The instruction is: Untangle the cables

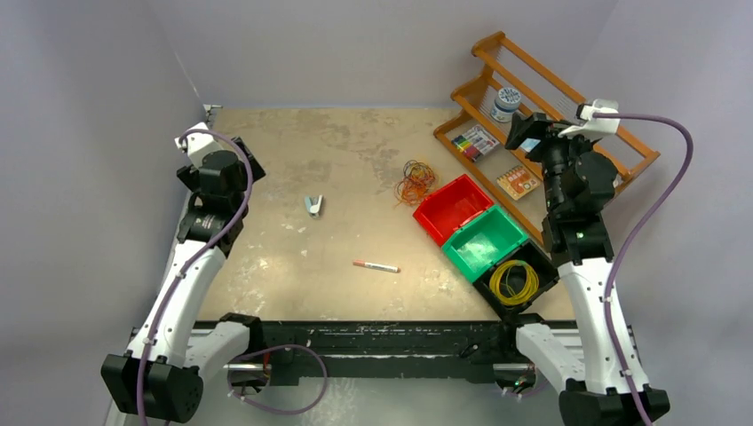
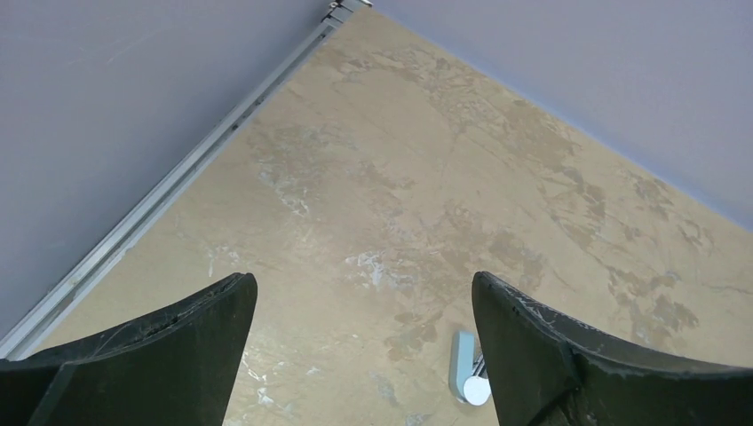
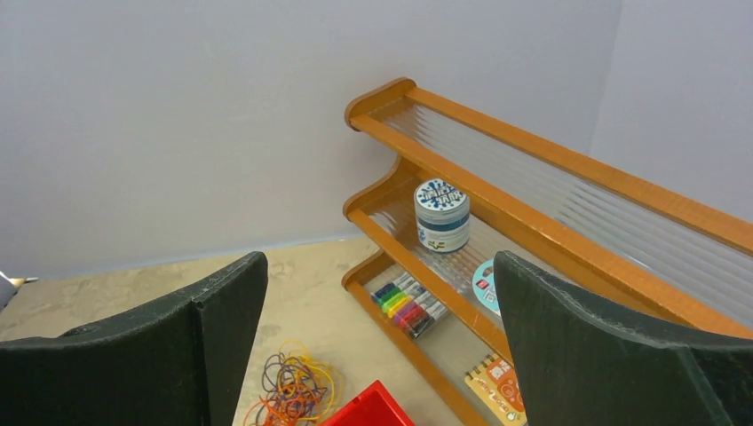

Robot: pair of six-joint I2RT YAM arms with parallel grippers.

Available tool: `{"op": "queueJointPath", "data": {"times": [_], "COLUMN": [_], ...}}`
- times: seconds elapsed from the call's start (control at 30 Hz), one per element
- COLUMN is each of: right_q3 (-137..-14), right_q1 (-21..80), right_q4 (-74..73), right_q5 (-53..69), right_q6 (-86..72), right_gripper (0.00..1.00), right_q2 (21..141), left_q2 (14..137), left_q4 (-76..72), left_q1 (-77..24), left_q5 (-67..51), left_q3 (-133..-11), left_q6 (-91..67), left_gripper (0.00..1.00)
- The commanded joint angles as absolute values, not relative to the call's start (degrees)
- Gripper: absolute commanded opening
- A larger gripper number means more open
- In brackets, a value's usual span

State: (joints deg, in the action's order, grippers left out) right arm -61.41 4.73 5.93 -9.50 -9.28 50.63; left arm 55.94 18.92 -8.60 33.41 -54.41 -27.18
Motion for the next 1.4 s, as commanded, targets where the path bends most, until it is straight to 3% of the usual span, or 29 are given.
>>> {"op": "queueJointPath", "data": {"times": [0.0, 0.23, 0.57, 0.77, 0.87, 1.03, 1.17, 1.37], "right_q3": [-64.5, -64.4, -64.3, -64.8, -66.2, -70.2, -76.7, -84.6], "right_q1": [3.9, 3.6, 3.5, 3.5, 3.8, 11.8, 14.4, 18.5], "right_q4": [6.6, 6.2, 3.5, 1.5, -0.5, -4.6, -9.3, -12.1], "right_q5": [-6.3, -3.7, -4.8, 1.0, 5.1, -0.7, 2.1, -1.8], "right_q6": [-10.3, -14.1, -18.6, -16.6, -16.4, -13.6, -11.2, -7.8], "right_gripper": [0.99, 0.99, 0.99, 0.99, 0.99, 0.99, 0.99, 0.99], "right_q2": [50.7, 52.0, 53.7, 58.0, 63.4, 75.5, 87.5, 100.5], "left_q2": [55.0, 58.0, 59.4, 58.2, 56.6, 54.8, 54.8, 54.8], "left_q4": [15.5, 20.9, 21.6, 15.9, 13.9, 14.4, 14.3, 15.0], "left_q1": [-7.6, -7.3, -7.1, -7.0, -6.9, -6.9, -7.1, -7.0], "left_q5": [30.2, 38.8, 36.5, 33.2, 29.2, 26.6, 19.6, 20.2], "left_q3": [-57.9, -61.9, -63.6, -59.7, -58.3, -56.1, -55.1, -55.0], "left_q6": [-25.5, -31.4, -35.6, -33.1, -28.8, -26.0, -25.6, -23.9], "left_gripper": [0.92, 0.94, 0.96, 0.97, 0.97, 0.98, 0.98, 0.98]}}
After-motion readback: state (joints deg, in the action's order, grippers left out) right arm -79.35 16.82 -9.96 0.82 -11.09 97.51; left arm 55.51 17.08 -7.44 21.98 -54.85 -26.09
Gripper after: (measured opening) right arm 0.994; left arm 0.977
